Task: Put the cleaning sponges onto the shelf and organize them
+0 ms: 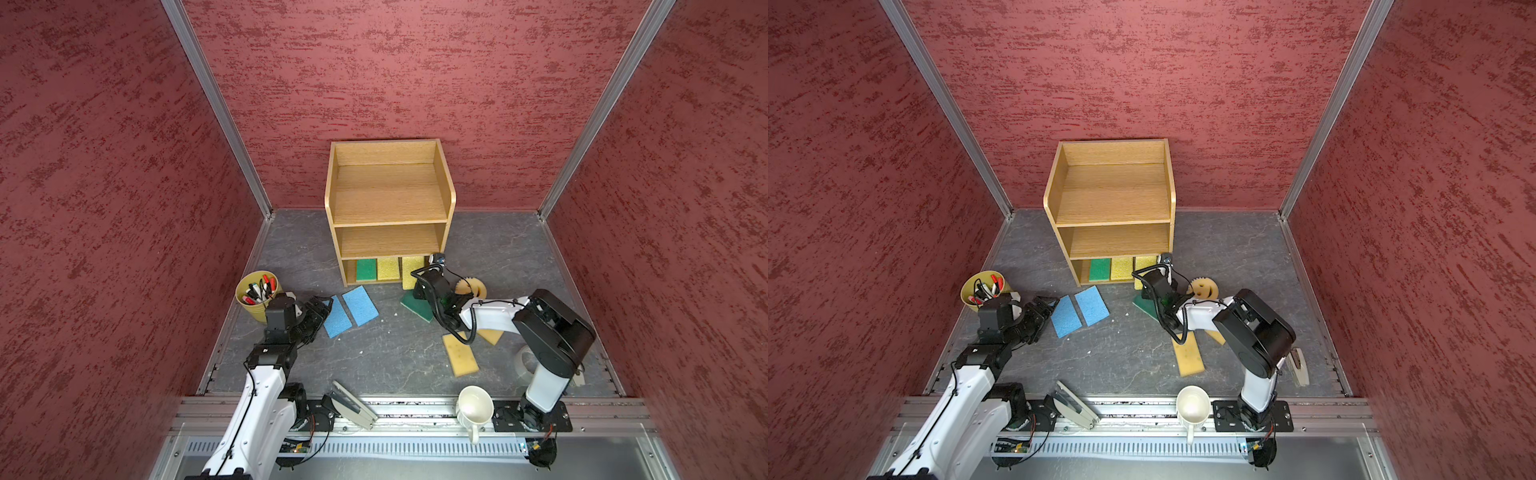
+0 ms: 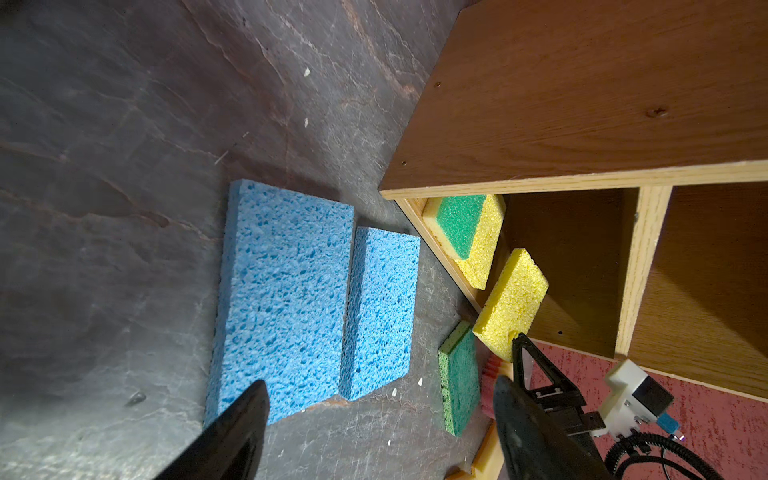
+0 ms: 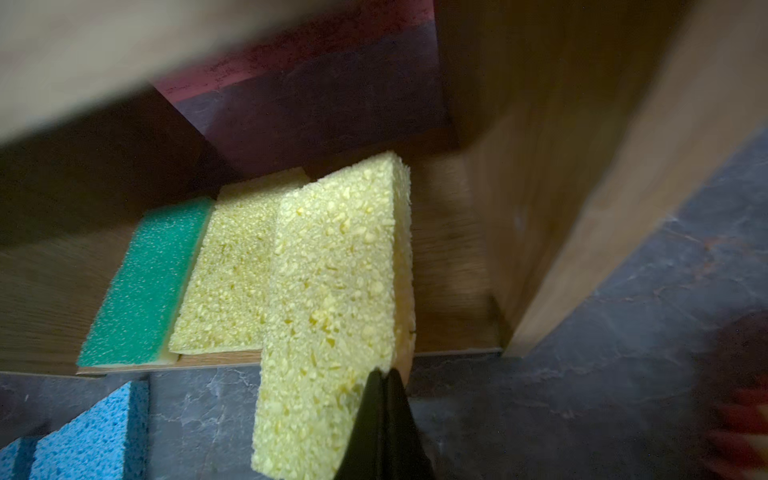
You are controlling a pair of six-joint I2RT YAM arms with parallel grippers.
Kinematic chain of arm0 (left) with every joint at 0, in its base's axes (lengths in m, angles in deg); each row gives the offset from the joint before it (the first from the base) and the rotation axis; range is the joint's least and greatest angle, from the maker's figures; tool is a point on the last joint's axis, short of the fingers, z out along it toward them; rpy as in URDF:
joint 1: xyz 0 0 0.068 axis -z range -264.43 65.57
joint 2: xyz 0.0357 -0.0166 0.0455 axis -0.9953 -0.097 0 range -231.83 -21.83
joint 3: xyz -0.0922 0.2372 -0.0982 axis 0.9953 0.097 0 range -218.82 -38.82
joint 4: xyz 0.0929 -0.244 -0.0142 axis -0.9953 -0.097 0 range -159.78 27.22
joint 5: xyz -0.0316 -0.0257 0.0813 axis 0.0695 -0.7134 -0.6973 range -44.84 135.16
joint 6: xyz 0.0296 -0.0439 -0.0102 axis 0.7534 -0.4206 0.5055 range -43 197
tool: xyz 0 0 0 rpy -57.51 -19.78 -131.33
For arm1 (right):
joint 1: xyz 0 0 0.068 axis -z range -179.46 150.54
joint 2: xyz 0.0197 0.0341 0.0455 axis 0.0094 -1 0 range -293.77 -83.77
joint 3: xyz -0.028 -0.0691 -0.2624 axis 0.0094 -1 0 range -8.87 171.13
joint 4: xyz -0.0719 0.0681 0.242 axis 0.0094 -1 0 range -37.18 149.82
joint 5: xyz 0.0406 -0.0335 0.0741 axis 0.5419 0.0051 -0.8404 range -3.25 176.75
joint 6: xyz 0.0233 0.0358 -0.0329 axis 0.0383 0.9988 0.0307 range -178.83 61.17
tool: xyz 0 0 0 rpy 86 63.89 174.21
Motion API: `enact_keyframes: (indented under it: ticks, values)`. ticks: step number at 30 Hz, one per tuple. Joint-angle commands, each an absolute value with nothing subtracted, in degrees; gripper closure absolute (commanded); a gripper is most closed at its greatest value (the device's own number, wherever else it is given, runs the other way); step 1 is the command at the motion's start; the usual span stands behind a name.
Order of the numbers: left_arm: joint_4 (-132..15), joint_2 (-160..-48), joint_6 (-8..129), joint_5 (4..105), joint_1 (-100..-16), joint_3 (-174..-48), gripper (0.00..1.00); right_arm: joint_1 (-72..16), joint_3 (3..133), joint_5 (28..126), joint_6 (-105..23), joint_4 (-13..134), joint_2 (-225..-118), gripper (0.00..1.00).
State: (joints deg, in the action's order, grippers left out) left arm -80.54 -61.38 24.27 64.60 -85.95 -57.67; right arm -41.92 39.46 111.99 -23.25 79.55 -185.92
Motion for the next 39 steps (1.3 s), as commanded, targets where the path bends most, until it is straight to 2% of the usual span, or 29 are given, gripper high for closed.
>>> enact_keyframes:
  ticks: [1, 2, 4, 6, 14, 20, 23, 24, 29, 39]
  values:
    - [-78.59, -61.56, 24.27, 64.23, -85.56, -57.28, 0.16, -41.23, 40.08, 115.38, -21.81, 79.69, -186.31, 1.0]
    - [-78.5, -61.54, 24.2, 64.16, -85.5, -57.28, 0.16, -41.2, 40.05, 115.32, -21.89, 79.83, -186.42, 0.98]
    - [-78.48, -61.6, 23.99, 64.06, -85.35, -57.3, 0.16, -41.01, 40.16, 114.9, -22.21, 79.95, -187.01, 0.85]
    - [-78.52, -61.65, 23.92, 63.89, -85.14, -57.42, 0.15, -40.86, 40.1, 114.69, -22.35, 79.86, -187.2, 0.79]
    - [-79.7, -61.65, 23.77, 62.66, -83.84, -58.43, 0.14, -40.6, 39.14, 112.74, -23.42, 77.58, -184.21, 0.73]
    - [-79.3, -62.02, 23.51, 61.39, -82.73, -58.94, 0.13, -40.59, 34.67, 105.88, -22.64, 76.98, -178.42, 0.71]
    - [-79.04, -62.85, 23.65, 61.24, -82.44, -59.29, 0.12, -40.59, 33.43, 101.05, -23.14, 76.47, -176.55, 0.71]
    - [-78.95, -63.2, 23.65, 61.22, -82.33, -59.31, 0.12, -40.57, 33.14, 99.46, -23.05, 76.21, -176.07, 0.74]
    - [-78.48, -63.67, 23.57, 60.72, -81.56, -59.17, 0.12, -40.59, 32.28, 91.8, -20.22, 76.44, -176.11, 1.0]
    - [-79.37, -62.87, 24.13, 60.47, -81.44, -59.08, 0.11, -38.25, 32.41, 89.82, -13.13, 77.74, -181.04, 1.0]
